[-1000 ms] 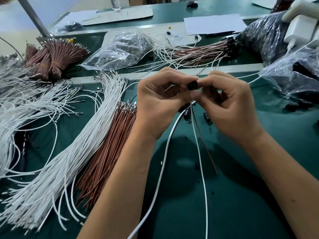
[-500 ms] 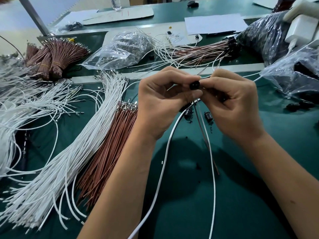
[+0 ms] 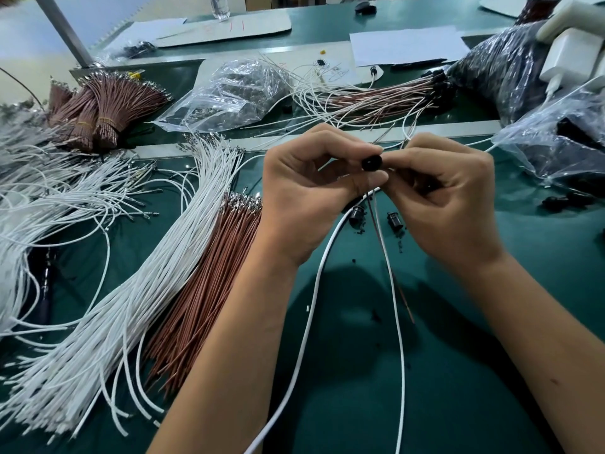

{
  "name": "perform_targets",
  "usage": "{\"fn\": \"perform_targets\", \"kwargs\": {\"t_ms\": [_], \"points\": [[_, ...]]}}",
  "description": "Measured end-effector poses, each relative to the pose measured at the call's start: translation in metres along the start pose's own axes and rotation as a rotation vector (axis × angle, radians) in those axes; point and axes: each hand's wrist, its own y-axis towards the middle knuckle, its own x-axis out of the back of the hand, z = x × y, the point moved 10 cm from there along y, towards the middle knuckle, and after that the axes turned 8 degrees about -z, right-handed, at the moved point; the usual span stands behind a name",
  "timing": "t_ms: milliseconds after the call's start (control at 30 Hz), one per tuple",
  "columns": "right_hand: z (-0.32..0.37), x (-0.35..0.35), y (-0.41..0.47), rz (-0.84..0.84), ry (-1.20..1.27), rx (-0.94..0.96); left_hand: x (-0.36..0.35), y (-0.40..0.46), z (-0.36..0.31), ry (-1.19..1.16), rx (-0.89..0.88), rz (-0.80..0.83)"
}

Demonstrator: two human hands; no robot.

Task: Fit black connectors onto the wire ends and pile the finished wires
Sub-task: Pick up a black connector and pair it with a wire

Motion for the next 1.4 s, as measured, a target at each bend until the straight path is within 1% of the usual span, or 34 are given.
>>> {"fn": "perform_targets", "kwargs": {"t_ms": [300,467,600,700,900,1033,1100,1233,1300,1400], "points": [[-0.004,-0.004,-0.002,0.027,-0.026,-0.008,0.0,-0.001,0.001,0.019,0.001,0.002],[-0.008,-0.005,-0.004,0.032,-0.038,-0.025,0.001,-0.002,0.012,0.019,0.071,-0.03],[-0.008,-0.005,-0.003,0.042,-0.054,-0.012,0.005,-0.003,0.022,0.091,0.137,-0.059],[-0.008,-0.005,-0.003,0.036,-0.05,-0.004,0.009,-0.002,0.019,0.124,0.111,-0.074],[-0.004,-0.006,-0.004,0.037,-0.079,0.01,0.008,-0.001,0.008,0.224,-0.038,-0.041],[-0.006,-0.007,-0.004,0.054,-0.081,-0.002,0.006,-0.001,0.008,0.239,-0.078,-0.036],[-0.01,-0.01,-0.005,0.083,-0.036,-0.049,0.005,0.0,0.011,0.225,-0.07,-0.034],[-0.027,-0.018,-0.009,0.192,0.239,-0.268,0.006,0.0,0.018,0.166,-0.022,-0.027],[-0.028,-0.019,-0.009,0.197,0.333,-0.311,0.006,0.001,0.019,0.126,-0.001,-0.023],[-0.024,-0.02,-0.007,0.193,0.396,-0.332,0.006,0.0,0.021,0.074,0.039,-0.014]]}}
